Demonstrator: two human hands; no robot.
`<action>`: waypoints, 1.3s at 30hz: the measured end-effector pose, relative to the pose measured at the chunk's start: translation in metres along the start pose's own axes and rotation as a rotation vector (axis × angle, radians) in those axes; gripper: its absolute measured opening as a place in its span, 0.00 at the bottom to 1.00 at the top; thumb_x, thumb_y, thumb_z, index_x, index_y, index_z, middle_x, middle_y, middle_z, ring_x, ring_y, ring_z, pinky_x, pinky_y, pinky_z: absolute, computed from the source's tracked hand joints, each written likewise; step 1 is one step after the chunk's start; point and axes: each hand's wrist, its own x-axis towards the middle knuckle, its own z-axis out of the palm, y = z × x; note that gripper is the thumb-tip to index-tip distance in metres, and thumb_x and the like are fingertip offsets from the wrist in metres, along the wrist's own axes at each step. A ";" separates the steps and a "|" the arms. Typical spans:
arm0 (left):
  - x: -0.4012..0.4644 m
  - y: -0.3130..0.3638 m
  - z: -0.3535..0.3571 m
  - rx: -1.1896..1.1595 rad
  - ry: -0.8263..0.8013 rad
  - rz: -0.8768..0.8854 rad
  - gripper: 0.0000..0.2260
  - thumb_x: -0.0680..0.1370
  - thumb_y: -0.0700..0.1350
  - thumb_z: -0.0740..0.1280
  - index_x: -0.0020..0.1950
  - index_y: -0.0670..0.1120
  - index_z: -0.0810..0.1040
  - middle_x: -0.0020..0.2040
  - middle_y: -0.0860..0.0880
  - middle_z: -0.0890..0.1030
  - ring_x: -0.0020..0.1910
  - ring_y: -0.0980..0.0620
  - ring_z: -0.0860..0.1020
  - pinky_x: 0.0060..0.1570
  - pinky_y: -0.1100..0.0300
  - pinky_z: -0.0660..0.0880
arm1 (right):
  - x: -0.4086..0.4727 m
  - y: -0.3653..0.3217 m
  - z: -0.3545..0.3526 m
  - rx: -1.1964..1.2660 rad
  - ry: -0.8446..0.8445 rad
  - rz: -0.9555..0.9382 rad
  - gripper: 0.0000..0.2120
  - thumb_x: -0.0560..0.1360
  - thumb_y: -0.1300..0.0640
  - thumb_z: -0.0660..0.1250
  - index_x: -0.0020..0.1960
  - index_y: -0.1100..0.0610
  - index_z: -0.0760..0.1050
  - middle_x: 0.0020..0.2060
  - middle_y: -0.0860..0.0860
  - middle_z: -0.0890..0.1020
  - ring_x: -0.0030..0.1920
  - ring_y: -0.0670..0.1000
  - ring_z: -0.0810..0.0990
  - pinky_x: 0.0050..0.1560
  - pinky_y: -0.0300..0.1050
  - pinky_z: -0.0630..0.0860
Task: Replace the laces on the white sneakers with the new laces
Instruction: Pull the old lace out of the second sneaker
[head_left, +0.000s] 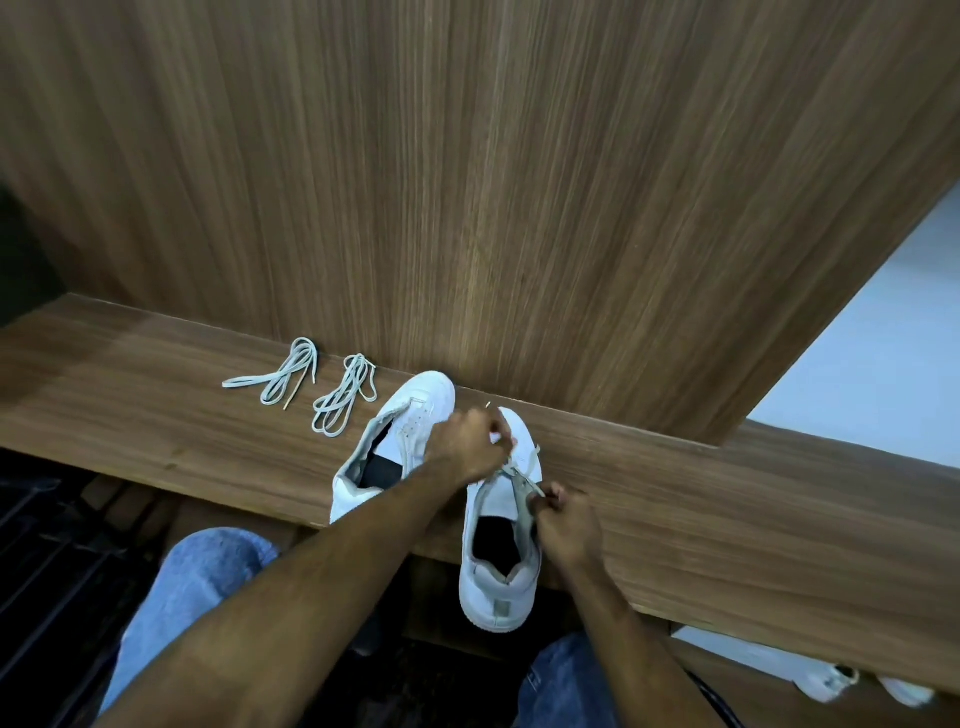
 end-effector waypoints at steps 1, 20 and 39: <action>-0.003 0.000 0.009 0.172 -0.049 0.037 0.05 0.74 0.51 0.67 0.48 0.54 0.80 0.54 0.51 0.81 0.57 0.48 0.78 0.57 0.55 0.72 | 0.000 0.000 0.000 0.001 0.001 0.003 0.10 0.75 0.59 0.65 0.35 0.51 0.76 0.31 0.47 0.80 0.34 0.48 0.77 0.32 0.36 0.67; 0.025 0.030 -0.059 -0.860 0.767 -0.149 0.09 0.79 0.40 0.64 0.41 0.51 0.74 0.39 0.51 0.81 0.42 0.52 0.80 0.52 0.51 0.77 | -0.001 0.000 0.000 0.019 0.000 0.015 0.14 0.75 0.59 0.66 0.31 0.50 0.72 0.30 0.44 0.78 0.34 0.47 0.76 0.33 0.36 0.66; -0.047 -0.029 0.020 -0.106 0.098 -0.299 0.10 0.74 0.55 0.69 0.37 0.52 0.75 0.48 0.45 0.82 0.52 0.41 0.79 0.46 0.55 0.73 | 0.004 0.010 0.003 0.060 -0.018 0.004 0.06 0.73 0.61 0.66 0.40 0.54 0.80 0.36 0.48 0.84 0.41 0.52 0.82 0.45 0.50 0.77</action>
